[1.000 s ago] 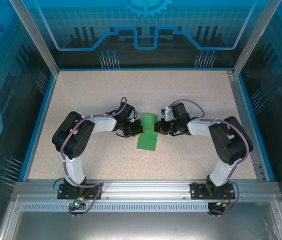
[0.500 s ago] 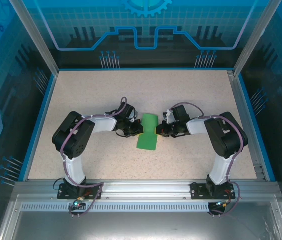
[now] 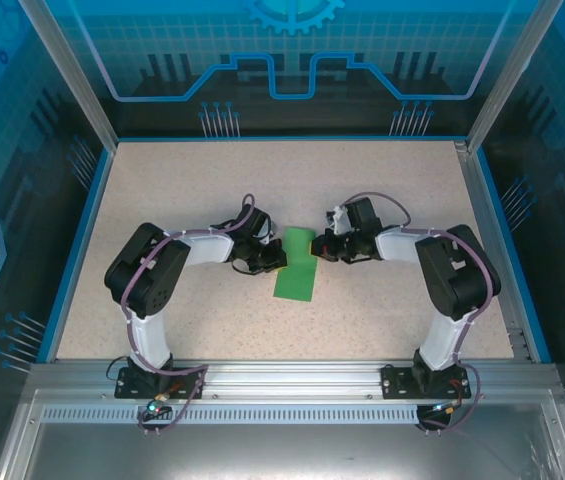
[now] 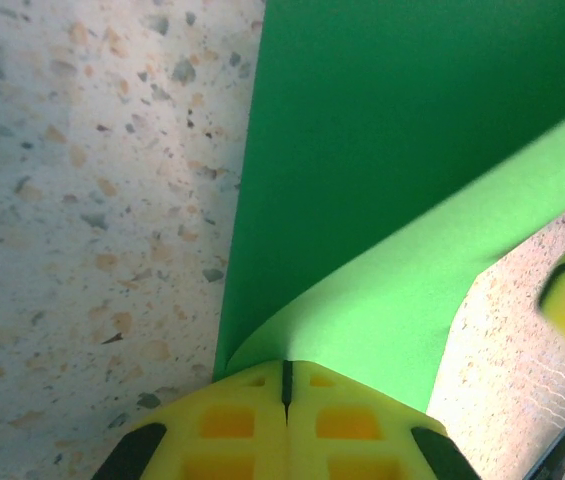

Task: Fold a paper plane with a square sheet of paper (pick it up from the middle)
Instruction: Fold the square sheet of paper in half at the center of the table.

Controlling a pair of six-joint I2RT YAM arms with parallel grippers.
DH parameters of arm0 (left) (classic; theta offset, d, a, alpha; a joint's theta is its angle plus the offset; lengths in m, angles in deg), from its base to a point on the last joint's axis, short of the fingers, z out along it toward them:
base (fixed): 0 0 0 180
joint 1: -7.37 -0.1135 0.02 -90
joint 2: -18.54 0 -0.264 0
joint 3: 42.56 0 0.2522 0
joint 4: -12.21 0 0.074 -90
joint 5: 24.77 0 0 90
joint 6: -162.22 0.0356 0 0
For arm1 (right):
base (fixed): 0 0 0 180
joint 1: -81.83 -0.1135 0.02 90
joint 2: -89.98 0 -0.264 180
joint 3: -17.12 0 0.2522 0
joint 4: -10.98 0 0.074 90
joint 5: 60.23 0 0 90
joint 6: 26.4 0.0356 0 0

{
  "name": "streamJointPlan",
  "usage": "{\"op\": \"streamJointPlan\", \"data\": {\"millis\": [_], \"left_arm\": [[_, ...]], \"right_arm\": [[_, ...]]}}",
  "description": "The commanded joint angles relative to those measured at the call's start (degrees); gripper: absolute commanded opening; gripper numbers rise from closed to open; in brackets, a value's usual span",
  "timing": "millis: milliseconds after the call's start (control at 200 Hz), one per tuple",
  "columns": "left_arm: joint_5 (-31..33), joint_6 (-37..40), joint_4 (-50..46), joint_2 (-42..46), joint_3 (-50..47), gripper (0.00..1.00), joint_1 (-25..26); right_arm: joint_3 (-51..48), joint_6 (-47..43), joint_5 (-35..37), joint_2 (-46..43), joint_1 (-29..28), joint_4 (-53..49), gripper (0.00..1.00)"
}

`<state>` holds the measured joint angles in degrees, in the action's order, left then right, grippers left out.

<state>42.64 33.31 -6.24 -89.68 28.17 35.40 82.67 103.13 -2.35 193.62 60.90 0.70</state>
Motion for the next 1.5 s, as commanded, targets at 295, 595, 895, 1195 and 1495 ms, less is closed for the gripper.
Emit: {"op": "streamJointPlan", "data": {"millis": [295,595,895,1195,1495], "left_arm": [[3.19,1.38,-5.75,-3.57,-0.54,0.00,0.46],[3.21,1.47,-6.01,-3.66,-0.32,0.00,0.45],[3.25,1.50,-6.12,-3.48,-0.45,0.00,0.45],[3.26,1.45,-6.05,-3.34,-0.46,0.00,0.50],[3.26,1.65,-6.08,-3.22,-0.63,0.00,0.51]], "right_arm": [[1.81,-1.67,1.77,7.49,1.58,-2.83,0.04],[4.33,-0.82,-0.99,3.17,2.14,-4.01,0.05],[8.61,-1.30,-3.30,5.77,4.22,-5.17,0.05],[8.46,-1.21,-0.47,10.89,4.22,-5.42,0.04],[12.04,-2.79,0.10,7.90,4.01,-11.31,0.05]]}}
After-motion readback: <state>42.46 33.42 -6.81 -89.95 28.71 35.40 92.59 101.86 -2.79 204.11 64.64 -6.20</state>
